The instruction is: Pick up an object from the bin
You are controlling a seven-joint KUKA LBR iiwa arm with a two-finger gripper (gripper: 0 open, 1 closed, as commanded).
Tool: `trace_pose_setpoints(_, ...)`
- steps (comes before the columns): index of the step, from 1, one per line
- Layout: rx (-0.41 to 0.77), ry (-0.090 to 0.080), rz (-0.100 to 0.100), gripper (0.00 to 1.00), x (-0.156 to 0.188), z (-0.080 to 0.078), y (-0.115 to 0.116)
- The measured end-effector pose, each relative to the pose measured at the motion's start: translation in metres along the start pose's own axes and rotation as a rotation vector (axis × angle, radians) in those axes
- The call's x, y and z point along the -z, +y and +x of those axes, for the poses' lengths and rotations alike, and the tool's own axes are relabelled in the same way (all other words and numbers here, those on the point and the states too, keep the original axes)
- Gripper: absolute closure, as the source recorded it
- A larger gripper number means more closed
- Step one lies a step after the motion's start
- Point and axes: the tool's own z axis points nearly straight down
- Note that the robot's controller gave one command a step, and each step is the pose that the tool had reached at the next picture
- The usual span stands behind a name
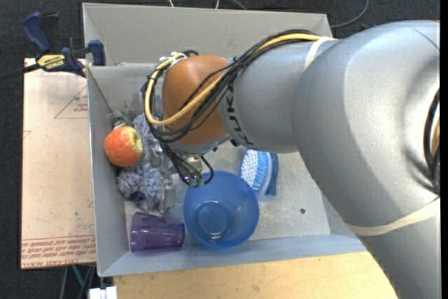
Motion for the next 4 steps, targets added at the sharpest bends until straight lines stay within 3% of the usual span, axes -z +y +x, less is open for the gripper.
trace_pose_setpoints(1,0.005,-0.003,-0.002,0.0,0.0,0.0,0.001)
trace_pose_setpoints(2,-0.003,-0.008,-0.003,1.0,0.002,-0.002,0.0)
trace_pose_setpoints(4,-0.004,-0.006,-0.003,1.0,0.012,-0.001,0.0)
